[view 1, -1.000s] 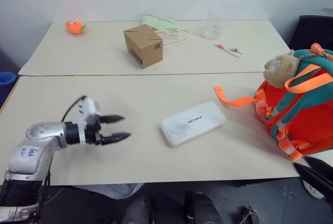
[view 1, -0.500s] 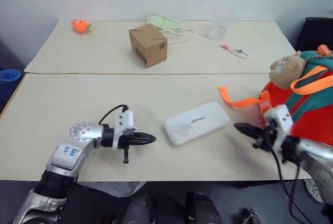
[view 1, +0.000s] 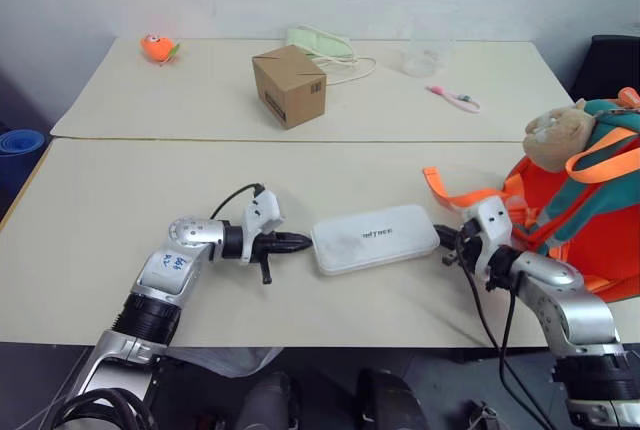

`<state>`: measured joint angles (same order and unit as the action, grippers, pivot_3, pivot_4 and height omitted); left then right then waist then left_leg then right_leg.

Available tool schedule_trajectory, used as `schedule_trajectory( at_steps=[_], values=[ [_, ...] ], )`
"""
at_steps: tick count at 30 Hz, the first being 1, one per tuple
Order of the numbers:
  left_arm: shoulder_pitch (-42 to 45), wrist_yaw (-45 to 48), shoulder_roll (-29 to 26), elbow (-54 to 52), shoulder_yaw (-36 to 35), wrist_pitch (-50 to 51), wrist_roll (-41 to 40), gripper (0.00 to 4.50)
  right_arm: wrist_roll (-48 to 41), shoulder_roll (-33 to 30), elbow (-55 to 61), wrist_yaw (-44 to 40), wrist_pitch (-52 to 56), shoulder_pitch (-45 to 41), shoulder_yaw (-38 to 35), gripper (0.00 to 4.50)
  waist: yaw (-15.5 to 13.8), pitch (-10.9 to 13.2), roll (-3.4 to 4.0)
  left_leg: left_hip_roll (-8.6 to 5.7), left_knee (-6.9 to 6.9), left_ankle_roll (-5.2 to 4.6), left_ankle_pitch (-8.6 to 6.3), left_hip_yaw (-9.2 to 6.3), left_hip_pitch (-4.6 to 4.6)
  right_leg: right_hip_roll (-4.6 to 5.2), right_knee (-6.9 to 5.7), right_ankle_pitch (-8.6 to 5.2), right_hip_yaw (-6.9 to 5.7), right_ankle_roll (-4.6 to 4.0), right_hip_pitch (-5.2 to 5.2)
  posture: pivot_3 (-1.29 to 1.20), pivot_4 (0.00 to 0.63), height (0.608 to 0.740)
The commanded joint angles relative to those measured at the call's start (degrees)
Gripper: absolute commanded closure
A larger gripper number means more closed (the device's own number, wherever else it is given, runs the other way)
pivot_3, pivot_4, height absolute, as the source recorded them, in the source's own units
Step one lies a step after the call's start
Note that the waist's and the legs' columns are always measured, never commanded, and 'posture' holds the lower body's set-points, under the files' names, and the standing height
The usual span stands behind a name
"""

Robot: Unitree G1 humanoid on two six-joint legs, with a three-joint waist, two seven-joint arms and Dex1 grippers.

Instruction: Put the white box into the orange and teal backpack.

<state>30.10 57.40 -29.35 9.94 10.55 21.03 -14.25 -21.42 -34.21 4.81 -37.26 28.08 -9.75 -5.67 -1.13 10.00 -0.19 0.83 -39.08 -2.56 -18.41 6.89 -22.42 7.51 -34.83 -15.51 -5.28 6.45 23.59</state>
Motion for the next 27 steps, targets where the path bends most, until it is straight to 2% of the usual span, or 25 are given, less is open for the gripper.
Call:
schedule_trajectory(
  at_steps=[1,4,6,10,13,18,21,25,27],
  values=[
    [2.3,-0.6,1.0,1.4,-1.8,0.4,-0.6,4.48,-1.7,0.0,6.2,0.4,2.1,1.7,-1.5,4.50,0.0,0.0,0.00,0.00,-0.01,-0.01,0.00,0.00,0.00,0.01,0.00,0.01,0.00,0.02,0.00,0.00,0.150,0.740],
    [2.5,1.1,-0.9,2.1,-2.8,4.2,-1.5,4.48,-2.4,0.5,8.7,2.6,4.2,2.9,-3.6,4.50,0.3,0.0,0.00,0.01,0.00,0.00,-0.01,-0.01,0.01,0.02,-0.01,0.01,0.01,0.02,0.02,0.00,0.150,0.740],
    [3.2,1.7,-2.8,3.5,-3.9,9.9,-2.5,3.87,-1.8,0.5,9.1,3.9,5.1,3.2,-4.6,4.50,0.6,0.0,0.00,0.03,0.01,0.03,-0.02,-0.01,0.00,0.01,-0.01,0.01,-0.01,0.02,0.03,0.00,0.150,0.740],
    [6.2,4.3,-5.4,5.6,-6.0,29.7,-9.4,2.58,-1.3,0.2,8.8,4.2,5.2,3.2,-4.5,4.50,1.2,0.0,0.00,0.04,0.01,0.03,-0.02,-0.02,0.01,-0.01,-0.01,0.01,-0.05,0.02,0.02,0.00,0.150,0.740],
    [9.8,2.2,-4.1,7.7,-8.1,43.8,-13.6,1.63,-1.2,0.5,8.6,4.0,4.9,3.1,-4.3,4.50,1.1,0.0,-0.01,0.02,0.01,0.02,-0.01,-0.03,0.00,-0.02,-0.04,0.01,-0.05,0.03,0.02,0.00,0.150,0.740],
    [13.3,-4.2,1.6,9.2,-10.4,55.9,-15.9,0.09,-0.4,1.6,8.3,3.7,3.8,3.0,-2.6,4.50,0.9,0.0,-0.02,-0.05,-0.01,0.00,-0.01,-0.04,0.00,0.00,-0.02,0.00,-0.07,0.05,-0.03,0.00,0.150,0.740],
    [14.3,-6.7,5.3,10.1,-8.7,57.9,-15.3,0.02,-0.2,2.4,8.4,3.8,3.5,2.6,-1.5,4.50,0.9,0.0,-0.01,-0.06,-0.01,0.00,-0.01,-0.05,0.03,0.00,-0.04,0.01,-0.06,0.06,-0.07,0.00,0.150,0.740],
    [14.9,-8.7,11.0,10.3,-5.8,54.6,-14.2,0.02,0.6,4.3,9.3,5.1,2.9,1.9,0.0,4.50,0.8,0.0,-0.01,-0.05,-0.01,0.03,-0.01,-0.04,0.09,0.00,-0.05,0.01,-0.03,0.06,-0.09,0.00,0.150,0.740],
    [15.6,-10.4,13.6,11.7,-6.7,52.9,-13.8,0.02,1.1,5.3,10.7,7.4,2.9,2.5,-1.4,4.50,0.0,0.0,-0.01,-0.07,-0.02,0.04,0.00,-0.05,0.15,0.03,-0.05,0.01,-0.05,0.06,-0.17,0.00,0.150,0.740]
  ],
)
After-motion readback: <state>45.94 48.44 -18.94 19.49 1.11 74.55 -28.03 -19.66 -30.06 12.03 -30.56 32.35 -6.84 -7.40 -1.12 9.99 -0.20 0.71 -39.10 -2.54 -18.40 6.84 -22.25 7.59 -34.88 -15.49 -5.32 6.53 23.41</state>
